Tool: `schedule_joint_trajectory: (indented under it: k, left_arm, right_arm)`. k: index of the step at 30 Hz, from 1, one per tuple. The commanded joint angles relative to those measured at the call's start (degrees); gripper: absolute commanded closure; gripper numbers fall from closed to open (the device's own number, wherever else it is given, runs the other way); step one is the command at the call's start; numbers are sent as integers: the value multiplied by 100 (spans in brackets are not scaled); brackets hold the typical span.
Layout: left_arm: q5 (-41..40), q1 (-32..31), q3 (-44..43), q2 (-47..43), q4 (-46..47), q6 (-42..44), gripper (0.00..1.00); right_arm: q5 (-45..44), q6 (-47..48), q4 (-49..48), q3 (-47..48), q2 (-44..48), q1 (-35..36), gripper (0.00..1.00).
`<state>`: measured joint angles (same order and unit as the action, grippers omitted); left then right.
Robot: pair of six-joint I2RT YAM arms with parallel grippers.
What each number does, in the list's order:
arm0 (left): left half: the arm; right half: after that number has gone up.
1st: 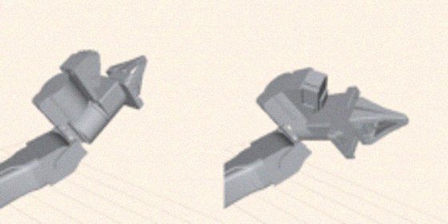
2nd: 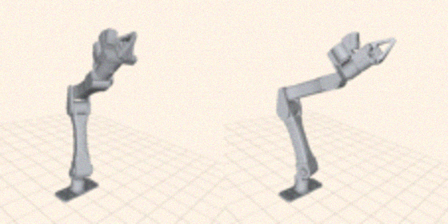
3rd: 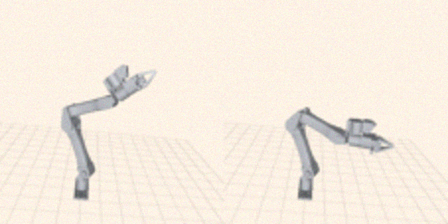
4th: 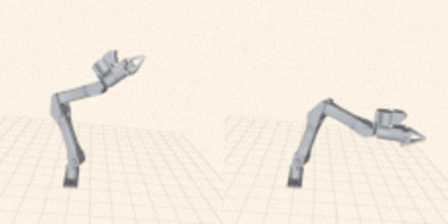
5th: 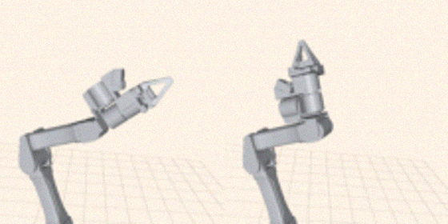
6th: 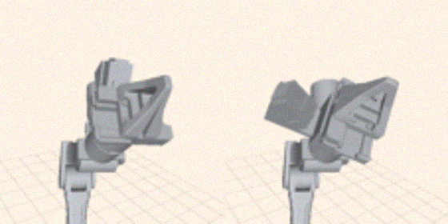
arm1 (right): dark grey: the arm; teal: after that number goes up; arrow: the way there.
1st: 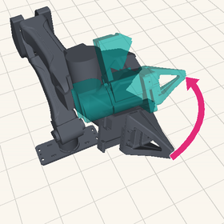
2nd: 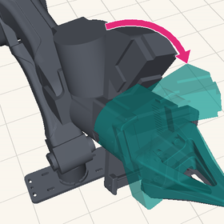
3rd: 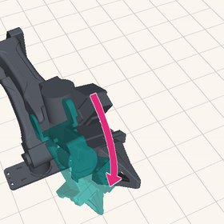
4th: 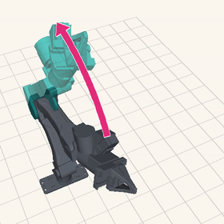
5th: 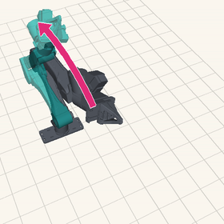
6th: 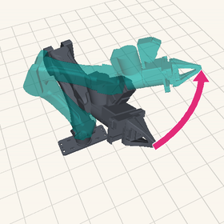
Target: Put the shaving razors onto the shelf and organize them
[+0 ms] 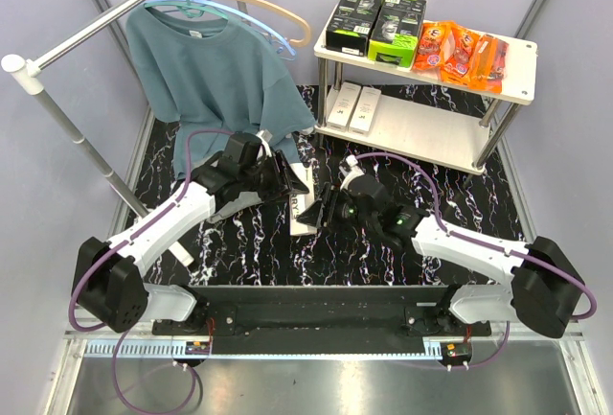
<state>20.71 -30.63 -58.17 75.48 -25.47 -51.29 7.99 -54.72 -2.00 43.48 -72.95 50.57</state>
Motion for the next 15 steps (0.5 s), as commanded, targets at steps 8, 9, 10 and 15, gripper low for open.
schedule_joint_trajectory:
  k: [8, 9, 10, 15]
  left_arm:
    - [162, -22, -19, -244, 420, -39, 55]
    - [170, -13, -19, -236, 429, -39, 55]
    - [170, -13, -10, -236, 421, -39, 53]
    - [153, -13, -1, -253, 420, -13, 36]
  right_arm:
    - [-69, -136, -547, -112, -35, 59, 66]
    - [-78, -118, -538, -112, -27, 59, 67]
    - [-87, -101, -521, -112, -18, 67, 67]
    - [-96, -57, -451, -68, 26, 59, 71]
